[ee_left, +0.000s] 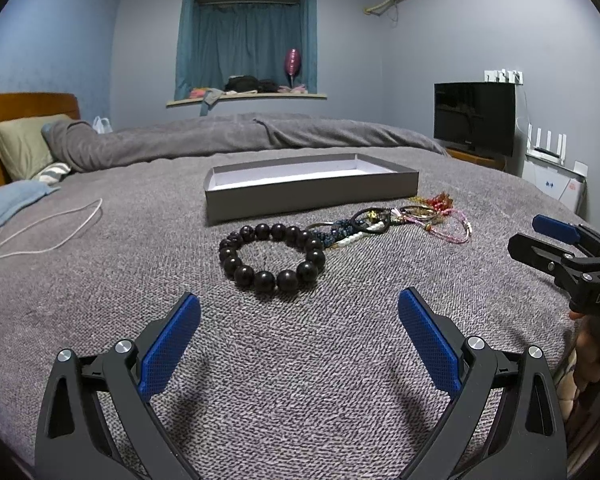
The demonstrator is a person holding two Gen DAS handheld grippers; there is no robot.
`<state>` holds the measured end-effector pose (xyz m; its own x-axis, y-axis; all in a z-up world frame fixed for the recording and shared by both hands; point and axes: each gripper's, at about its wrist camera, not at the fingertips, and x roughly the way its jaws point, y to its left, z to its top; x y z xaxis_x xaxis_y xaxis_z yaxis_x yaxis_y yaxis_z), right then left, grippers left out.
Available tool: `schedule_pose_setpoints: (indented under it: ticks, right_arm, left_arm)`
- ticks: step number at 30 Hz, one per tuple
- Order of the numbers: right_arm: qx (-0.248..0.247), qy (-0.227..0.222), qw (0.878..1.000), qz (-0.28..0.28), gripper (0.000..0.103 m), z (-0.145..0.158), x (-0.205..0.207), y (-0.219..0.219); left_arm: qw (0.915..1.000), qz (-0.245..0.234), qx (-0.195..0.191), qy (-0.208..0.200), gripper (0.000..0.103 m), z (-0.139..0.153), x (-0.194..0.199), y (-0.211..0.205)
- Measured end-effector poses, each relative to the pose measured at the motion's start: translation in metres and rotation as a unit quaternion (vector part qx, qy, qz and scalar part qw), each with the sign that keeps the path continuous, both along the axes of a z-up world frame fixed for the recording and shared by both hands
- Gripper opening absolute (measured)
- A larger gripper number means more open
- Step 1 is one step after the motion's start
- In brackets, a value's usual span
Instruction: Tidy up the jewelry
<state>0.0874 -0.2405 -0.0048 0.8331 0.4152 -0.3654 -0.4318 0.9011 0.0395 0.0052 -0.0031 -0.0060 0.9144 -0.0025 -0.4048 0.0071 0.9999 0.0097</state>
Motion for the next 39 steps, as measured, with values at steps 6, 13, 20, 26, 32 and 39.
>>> schedule_pose_setpoints:
  ticks: [6, 13, 20, 26, 32, 39]
  right_arm:
    - [-0.001, -0.001, 1.0, 0.0, 0.098, 0.0, 0.0, 0.001]
    - [0.0, -0.001, 1.0, 0.0, 0.098, 0.0, 0.0, 0.001]
    - [0.001, -0.001, 1.0, -0.006, 0.098, 0.001, 0.001, -0.002]
    - [0.002, 0.007, 1.0, -0.009, 0.098, 0.003, 0.005, -0.005]
    - [-0.002, 0.015, 1.0, -0.008, 0.098, 0.01, 0.014, -0.005]
    - [-0.02, 0.033, 0.999, -0.009, 0.098, 0.018, 0.036, -0.005]
  left_arm:
    - [1.0, 0.0, -0.001, -0.001, 0.098, 0.001, -0.002, 0.0]
    - [1.0, 0.0, -0.001, 0.001, 0.098, 0.001, -0.001, 0.0]
    - [1.0, -0.001, -0.007, 0.006, 0.098, 0.002, 0.002, 0.001]
    - [0.9998, -0.006, -0.014, 0.009, 0.098, 0.009, 0.007, 0.005]
    - [0.9997, -0.009, -0.017, 0.012, 0.098, 0.025, 0.02, 0.015]
    - [0.9984, -0.002, -0.034, 0.046, 0.098, 0.035, 0.044, 0.033]
